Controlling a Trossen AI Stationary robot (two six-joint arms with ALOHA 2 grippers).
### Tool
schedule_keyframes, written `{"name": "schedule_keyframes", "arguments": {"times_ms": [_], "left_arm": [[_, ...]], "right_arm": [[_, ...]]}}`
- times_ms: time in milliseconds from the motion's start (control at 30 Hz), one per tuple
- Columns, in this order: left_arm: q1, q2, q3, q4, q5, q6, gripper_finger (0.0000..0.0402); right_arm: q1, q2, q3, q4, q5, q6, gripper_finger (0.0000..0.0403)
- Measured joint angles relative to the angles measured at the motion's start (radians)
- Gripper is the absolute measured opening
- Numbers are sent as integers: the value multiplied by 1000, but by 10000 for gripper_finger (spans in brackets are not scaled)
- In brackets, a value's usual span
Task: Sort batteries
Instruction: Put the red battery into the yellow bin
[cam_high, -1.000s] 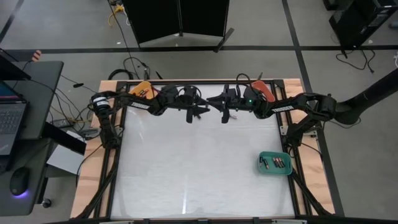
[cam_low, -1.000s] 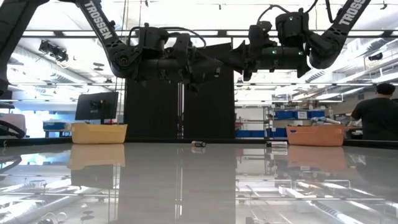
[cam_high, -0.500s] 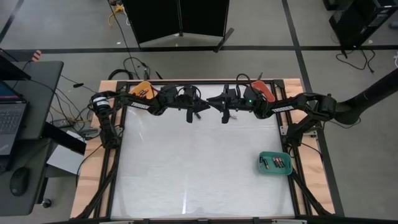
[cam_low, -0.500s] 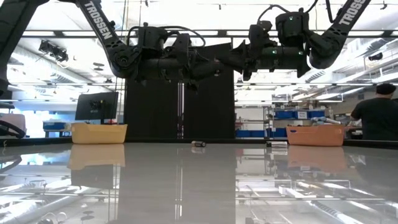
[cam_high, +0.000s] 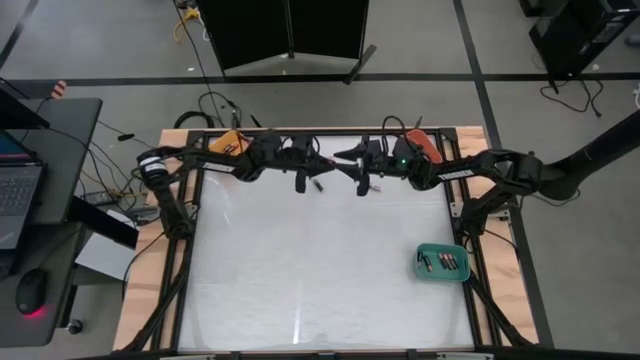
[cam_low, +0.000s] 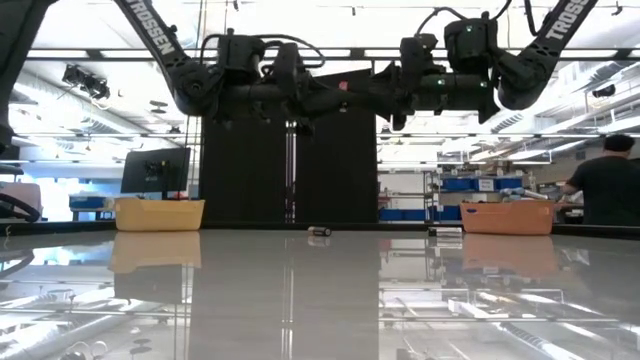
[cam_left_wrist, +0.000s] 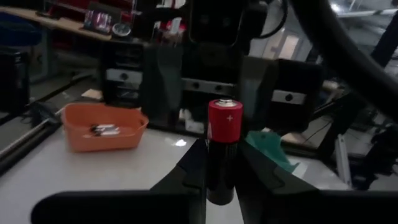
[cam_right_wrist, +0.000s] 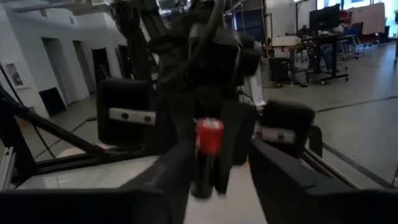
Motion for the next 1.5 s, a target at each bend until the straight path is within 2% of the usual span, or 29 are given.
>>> {"name": "schedule_keyframes", "arguments": {"times_ms": [167,300,500,667,767,967,1133,1333,1500], "left_arm": [[27,-123,0,-232,-20,104,56],[48,-243,0,-482,-73,200,56],[86,-415,0,-872,-234,274,56],[127,-497,0,-1098,-341,263,56],[163,-509,0,-1230,-407,245,56],[260,-504,0,-1512,-553,230,56],[359,-503,0,-1657,-637,192,56],[466,-460,0,-1691,-669,213,56],[525,-362,0,-1690,-671,275,56]], "right_arm": [[0,-49,0,-50,2,-44,210],[0,-109,0,-142,49,-101,204],[0,-171,0,-327,172,-174,129],[0,-174,0,-376,198,-181,44],[0,-174,0,-394,215,-200,10],[0,-173,0,-410,220,-206,28],[0,-173,-1,-439,220,-215,11],[0,-173,-1,-445,220,-225,18],[0,-173,-1,-454,220,-225,19]]}}
